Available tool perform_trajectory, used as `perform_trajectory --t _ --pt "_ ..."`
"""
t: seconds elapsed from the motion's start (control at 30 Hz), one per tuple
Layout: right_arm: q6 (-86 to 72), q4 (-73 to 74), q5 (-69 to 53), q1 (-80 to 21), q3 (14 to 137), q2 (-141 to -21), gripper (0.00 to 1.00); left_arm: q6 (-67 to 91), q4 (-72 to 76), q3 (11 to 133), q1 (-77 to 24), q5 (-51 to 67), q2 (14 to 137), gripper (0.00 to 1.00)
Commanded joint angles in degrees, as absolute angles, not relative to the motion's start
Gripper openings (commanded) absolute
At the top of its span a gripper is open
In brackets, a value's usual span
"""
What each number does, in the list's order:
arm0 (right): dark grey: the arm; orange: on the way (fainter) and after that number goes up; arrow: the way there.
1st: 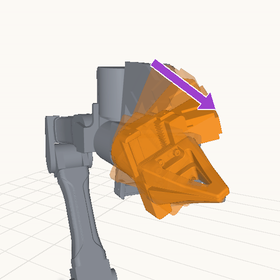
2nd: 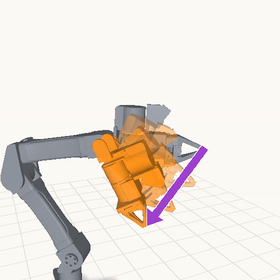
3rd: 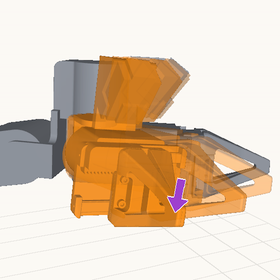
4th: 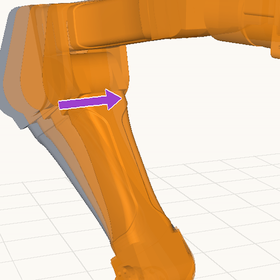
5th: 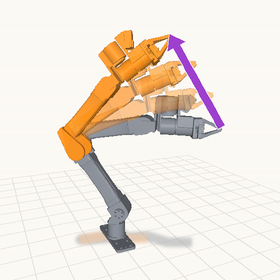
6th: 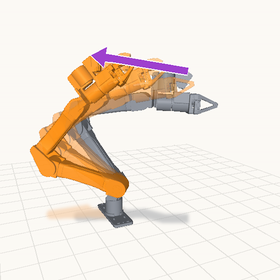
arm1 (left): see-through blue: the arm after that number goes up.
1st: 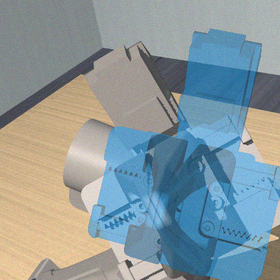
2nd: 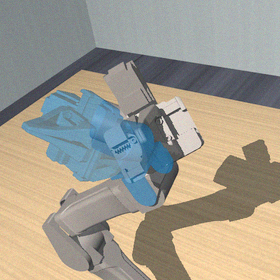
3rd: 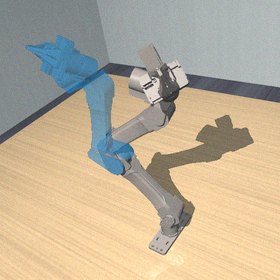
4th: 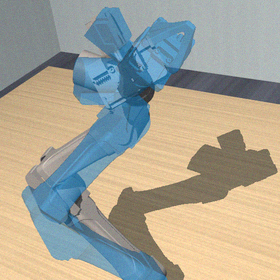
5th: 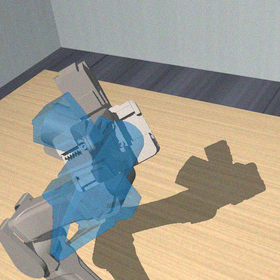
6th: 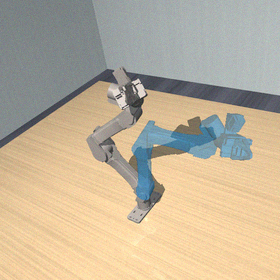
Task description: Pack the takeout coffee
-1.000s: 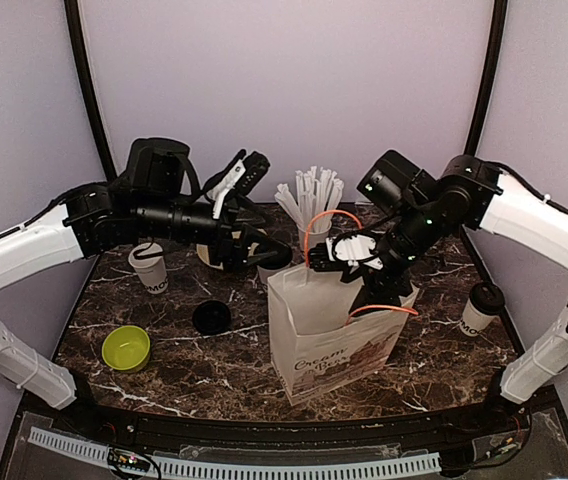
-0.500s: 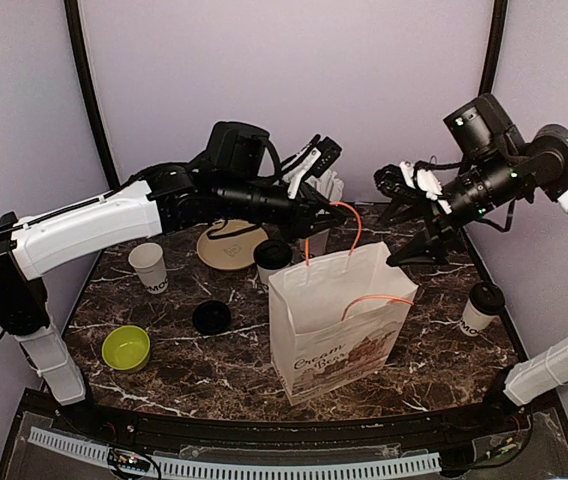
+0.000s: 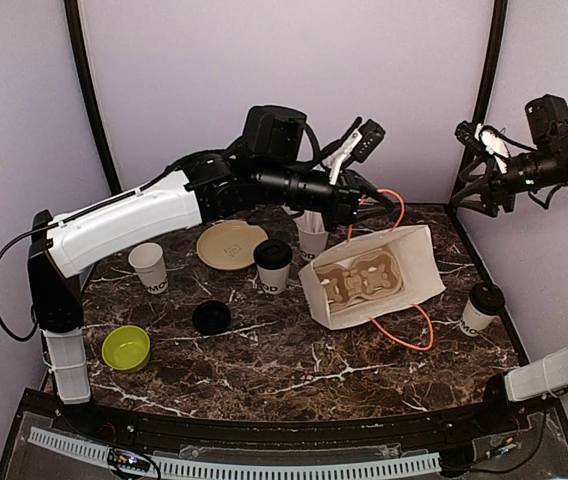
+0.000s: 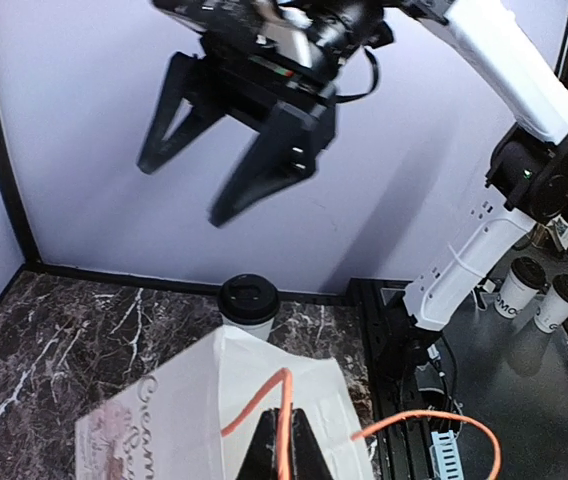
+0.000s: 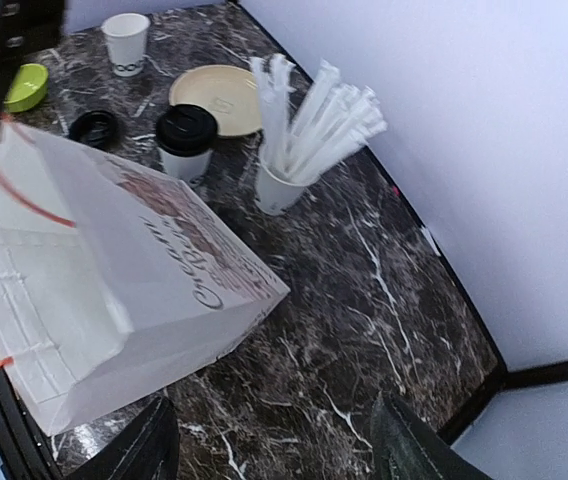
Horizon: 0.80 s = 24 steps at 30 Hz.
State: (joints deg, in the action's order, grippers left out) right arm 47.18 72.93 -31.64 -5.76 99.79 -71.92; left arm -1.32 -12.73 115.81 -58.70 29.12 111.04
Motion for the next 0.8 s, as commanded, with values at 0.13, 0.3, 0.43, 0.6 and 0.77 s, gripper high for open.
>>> perform_trajectory --t 0.13,0.3,0.43,0.6,0.77 --pt "45.6 66.8 -36.9 3.5 95.7 -75.2 0.66 -2.0 -14.8 113.5 -62.4 37.7 110.9 0.0" --pt "43.7 63.7 -36.9 3.5 93.4 -75.0 0.66 -2.9 -16.4 110.6 -66.8 36.2 110.8 0.0" --pt "43.3 63.2 -37.3 3.5 92.4 -75.0 0.66 -2.5 -15.4 108.1 -68.7 35.5 109.9 0.0" --pt "42.6 62.5 -38.0 3.5 90.9 -74.9 0.66 -1.8 -14.5 106.5 -69.9 35.8 109.2 0.0" --pt "42.7 63.0 -38.1 3.5 90.8 -74.6 0.66 -1.9 -14.7 106.5 -70.2 33.8 108.4 0.0"
